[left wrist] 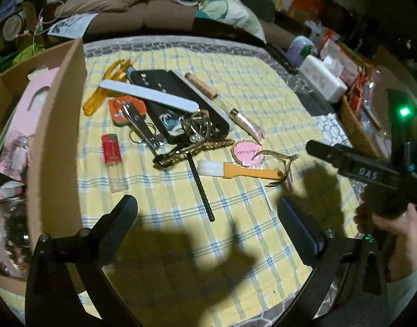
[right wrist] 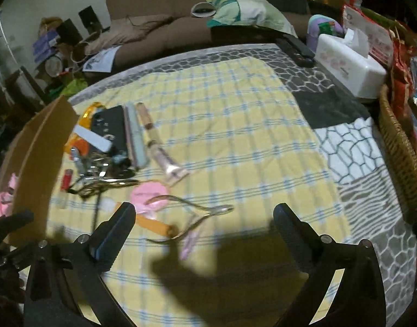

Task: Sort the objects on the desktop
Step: 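Move both tools back over the table, then grasp the beige concealer tube with the right tool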

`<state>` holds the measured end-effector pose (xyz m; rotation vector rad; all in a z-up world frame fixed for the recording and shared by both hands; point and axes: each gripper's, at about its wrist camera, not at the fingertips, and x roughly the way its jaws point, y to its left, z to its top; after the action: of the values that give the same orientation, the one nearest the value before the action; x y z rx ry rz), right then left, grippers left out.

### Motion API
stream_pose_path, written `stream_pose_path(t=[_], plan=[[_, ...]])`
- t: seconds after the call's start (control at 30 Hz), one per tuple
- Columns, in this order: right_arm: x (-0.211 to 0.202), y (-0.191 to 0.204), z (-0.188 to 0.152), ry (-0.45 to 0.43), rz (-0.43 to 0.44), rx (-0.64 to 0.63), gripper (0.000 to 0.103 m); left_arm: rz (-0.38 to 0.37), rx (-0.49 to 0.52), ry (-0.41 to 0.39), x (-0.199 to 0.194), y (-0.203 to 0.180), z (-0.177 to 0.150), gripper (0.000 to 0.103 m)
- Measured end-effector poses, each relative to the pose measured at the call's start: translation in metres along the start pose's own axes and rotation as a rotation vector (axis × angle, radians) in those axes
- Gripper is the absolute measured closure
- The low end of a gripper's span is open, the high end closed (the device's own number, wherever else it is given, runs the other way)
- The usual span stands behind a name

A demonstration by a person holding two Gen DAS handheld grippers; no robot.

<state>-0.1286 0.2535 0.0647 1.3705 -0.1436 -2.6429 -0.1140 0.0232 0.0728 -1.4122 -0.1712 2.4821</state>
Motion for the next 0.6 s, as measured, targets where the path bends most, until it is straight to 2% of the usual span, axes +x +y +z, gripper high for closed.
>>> stream_pose_path(t=[0.1, 0.2, 0.43, 0.5, 0.6], plan=[[0.005, -0.014, 0.000, -0.017, 0.016, 0.033, 0.000, 0.006, -0.010, 0.027, 0.017, -0.002, -0.002, 0.000], [0.010, -0.019, 0.004, -0.026, 0.038, 0.047, 0.000, 0.032, 0.001, 0.018, 0.023, -0.002, 0.001, 0.000], [0.029, 0.003, 0.026, -0.062, 0.079, -0.047, 0.001, 0.065, -0.004, -0.019, 0.022, 0.015, 0.020, 0.000], [0.041, 0.015, 0.032, -0.064, 0.086, -0.095, 0.003, 0.063, -0.020, -0.018, 0.024, 0.023, 0.024, 0.000], [0.063, 0.036, 0.037, -0.042, 0.086, -0.179, 0.015, 0.066, -0.008, -0.006, 0.031, 0.027, 0.027, 0.000]])
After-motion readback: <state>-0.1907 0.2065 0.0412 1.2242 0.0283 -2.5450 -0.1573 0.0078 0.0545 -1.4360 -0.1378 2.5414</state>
